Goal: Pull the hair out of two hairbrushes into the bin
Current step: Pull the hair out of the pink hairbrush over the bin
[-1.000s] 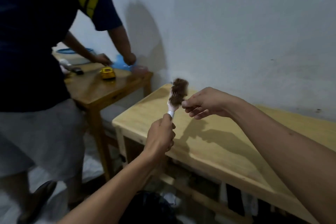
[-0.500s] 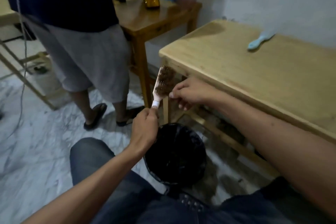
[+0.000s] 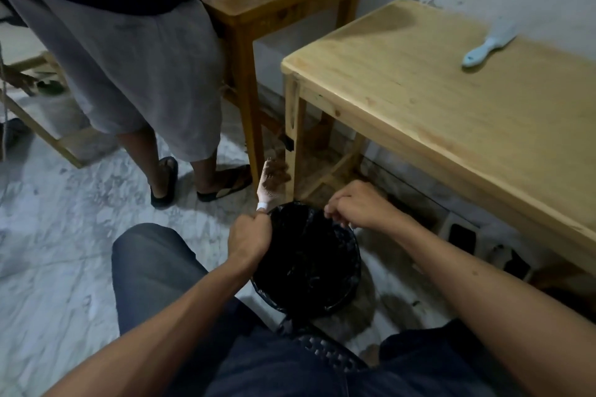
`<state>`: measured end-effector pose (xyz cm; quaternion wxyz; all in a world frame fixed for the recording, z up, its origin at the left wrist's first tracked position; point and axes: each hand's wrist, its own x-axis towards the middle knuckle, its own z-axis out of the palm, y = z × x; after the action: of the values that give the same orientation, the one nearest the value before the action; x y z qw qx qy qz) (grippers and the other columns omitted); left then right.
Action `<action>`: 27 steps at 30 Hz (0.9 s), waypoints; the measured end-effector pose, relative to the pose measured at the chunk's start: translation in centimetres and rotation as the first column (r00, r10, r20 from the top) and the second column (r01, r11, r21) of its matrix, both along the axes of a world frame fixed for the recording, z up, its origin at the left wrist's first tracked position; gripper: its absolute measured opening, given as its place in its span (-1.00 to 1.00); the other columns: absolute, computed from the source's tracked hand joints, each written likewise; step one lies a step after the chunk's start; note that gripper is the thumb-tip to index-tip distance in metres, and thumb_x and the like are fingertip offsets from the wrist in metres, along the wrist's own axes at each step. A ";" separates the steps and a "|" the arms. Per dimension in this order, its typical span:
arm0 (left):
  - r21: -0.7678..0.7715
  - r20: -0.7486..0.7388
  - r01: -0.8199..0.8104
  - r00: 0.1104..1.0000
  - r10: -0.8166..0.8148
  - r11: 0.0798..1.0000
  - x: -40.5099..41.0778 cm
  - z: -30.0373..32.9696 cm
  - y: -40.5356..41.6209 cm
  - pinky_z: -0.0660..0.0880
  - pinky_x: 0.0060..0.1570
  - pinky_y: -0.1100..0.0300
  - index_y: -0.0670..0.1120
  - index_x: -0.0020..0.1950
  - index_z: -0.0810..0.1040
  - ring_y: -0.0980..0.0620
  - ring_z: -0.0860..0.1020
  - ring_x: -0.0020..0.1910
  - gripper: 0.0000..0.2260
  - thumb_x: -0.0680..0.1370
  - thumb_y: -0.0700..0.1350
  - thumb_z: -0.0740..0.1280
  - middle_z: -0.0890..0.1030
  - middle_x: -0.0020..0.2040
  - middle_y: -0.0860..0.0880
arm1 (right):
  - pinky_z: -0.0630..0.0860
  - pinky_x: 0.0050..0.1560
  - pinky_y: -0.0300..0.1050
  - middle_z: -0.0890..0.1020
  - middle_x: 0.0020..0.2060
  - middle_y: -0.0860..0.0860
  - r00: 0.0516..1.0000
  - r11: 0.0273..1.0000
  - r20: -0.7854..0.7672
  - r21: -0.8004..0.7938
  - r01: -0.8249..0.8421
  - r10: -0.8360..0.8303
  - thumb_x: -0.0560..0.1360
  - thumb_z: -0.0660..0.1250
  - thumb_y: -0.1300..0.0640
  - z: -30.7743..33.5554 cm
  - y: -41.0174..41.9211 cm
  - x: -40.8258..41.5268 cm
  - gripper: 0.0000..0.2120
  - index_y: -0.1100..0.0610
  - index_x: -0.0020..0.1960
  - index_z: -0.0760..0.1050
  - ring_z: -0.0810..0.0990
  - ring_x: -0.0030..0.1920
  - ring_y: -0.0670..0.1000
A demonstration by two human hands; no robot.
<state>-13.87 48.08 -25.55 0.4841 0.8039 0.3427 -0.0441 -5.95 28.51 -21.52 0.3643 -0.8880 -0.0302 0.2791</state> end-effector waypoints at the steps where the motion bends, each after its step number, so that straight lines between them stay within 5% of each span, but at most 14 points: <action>1: 0.024 0.002 0.025 1.000 -0.025 0.999 0.0 -0.2 -0.1 0.32 -0.36 0.06 -0.15 -0.32 0.45 -0.07 0.44 -0.39 -0.62 0.62 0.00 0.14 0.52 -0.35 -0.10 | 0.48 -0.41 -0.24 0.69 -0.31 0.02 0.999 1.000 -0.032 -0.015 -0.015 0.015 0.57 0.38 0.16 -0.4 -0.5 0.1 -0.79 0.14 -0.17 0.74 0.62 -0.33 -0.04; 5: 0.227 0.030 0.184 0.980 -0.195 0.956 -0.2 -0.5 -1.1 0.30 -0.40 0.10 -0.08 -0.26 0.42 -0.06 0.50 -0.36 -0.64 0.66 0.04 0.09 0.56 -0.32 -0.08 | 0.55 -0.26 -0.22 0.68 0.01 0.03 0.988 0.991 -0.123 -0.081 -0.104 0.093 0.52 0.42 0.03 -2.1 -1.1 1.0 -0.74 0.00 0.20 0.67 0.67 -0.08 -0.03; 7: 0.316 0.043 0.242 0.962 -0.269 0.918 -0.1 -0.7 -1.6 0.34 -0.38 0.08 -0.09 -0.18 0.47 -0.09 0.53 -0.32 -0.67 0.66 0.05 0.09 0.57 -0.30 -0.08 | 0.61 -0.08 -0.13 0.66 0.15 0.04 0.969 0.993 -0.246 0.117 -0.011 0.040 0.50 0.47 0.01 -2.8 -0.6 1.5 -0.60 -0.06 0.33 0.55 0.67 0.09 0.02; 11: 0.423 0.061 0.273 0.943 -0.327 0.864 0.1 -0.7 -2.2 0.36 -0.32 0.05 -0.12 -0.03 0.49 -0.12 0.55 -0.26 -0.68 0.66 0.06 0.08 0.60 -0.22 -0.09 | 0.61 -0.23 -0.22 0.75 -0.03 0.03 0.951 0.905 -0.308 0.400 0.145 -0.016 0.53 0.49 -0.03 -4.0 0.8 2.0 -0.83 0.05 0.04 0.69 0.70 -0.14 -0.04; 15: 0.393 0.027 0.241 0.961 -0.274 0.887 0.9 -0.8 -1.2 0.36 -0.34 0.06 -0.13 -0.10 0.49 -0.14 0.55 -0.28 -0.66 0.66 0.07 0.09 0.60 -0.25 -0.12 | 0.54 -0.17 -0.11 0.74 -0.26 0.00 0.990 0.943 -0.135 0.326 0.069 -0.026 0.54 0.48 0.01 -6.0 1.2 2.4 -0.86 -0.05 -0.17 0.77 0.61 -0.24 -0.01; 19: 0.341 -0.023 0.109 0.994 -0.107 0.934 1.8 -1.6 1.0 0.31 -0.34 0.07 -0.21 -0.11 0.50 -0.14 0.52 -0.28 -0.63 0.66 0.04 0.10 0.58 -0.22 -0.16 | 0.55 -0.19 -0.19 0.71 -0.38 -0.11 0.983 0.966 -0.096 0.223 -0.130 0.155 0.56 0.47 0.05 -5.3 0.0 2.3 -0.82 -0.08 -0.21 0.73 0.61 -0.33 -0.13; 23: 0.383 -0.020 0.075 0.997 -0.073 0.921 1.7 -2.0 2.5 0.35 -0.33 0.05 -0.21 -0.10 0.48 -0.17 0.54 -0.26 -0.60 0.64 0.08 0.07 0.60 -0.23 -0.16 | 0.60 -0.18 -0.23 0.72 -0.28 -0.13 0.966 0.965 -0.124 0.159 -0.207 0.227 0.59 0.44 0.07 -4.9 -0.8 1.8 -0.91 -0.04 -0.01 0.73 0.65 -0.24 -0.16; 27: 0.421 0.010 0.151 0.985 -0.171 0.895 0.5 -1.7 1.7 0.31 -0.39 0.08 -0.17 -0.08 0.45 -0.08 0.53 -0.33 -0.64 0.66 0.08 0.07 0.58 -0.26 -0.10 | 0.67 0.11 -0.07 0.67 0.20 -0.02 0.958 0.973 -0.183 0.105 -0.206 0.222 0.55 0.46 -0.04 -4.7 0.7 2.2 -0.48 0.04 0.47 0.50 0.69 0.08 -0.03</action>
<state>-13.40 49.73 -27.30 0.3033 0.9153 0.2650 0.0092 -3.77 29.26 -26.26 0.3704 -0.8318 -0.1023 0.4005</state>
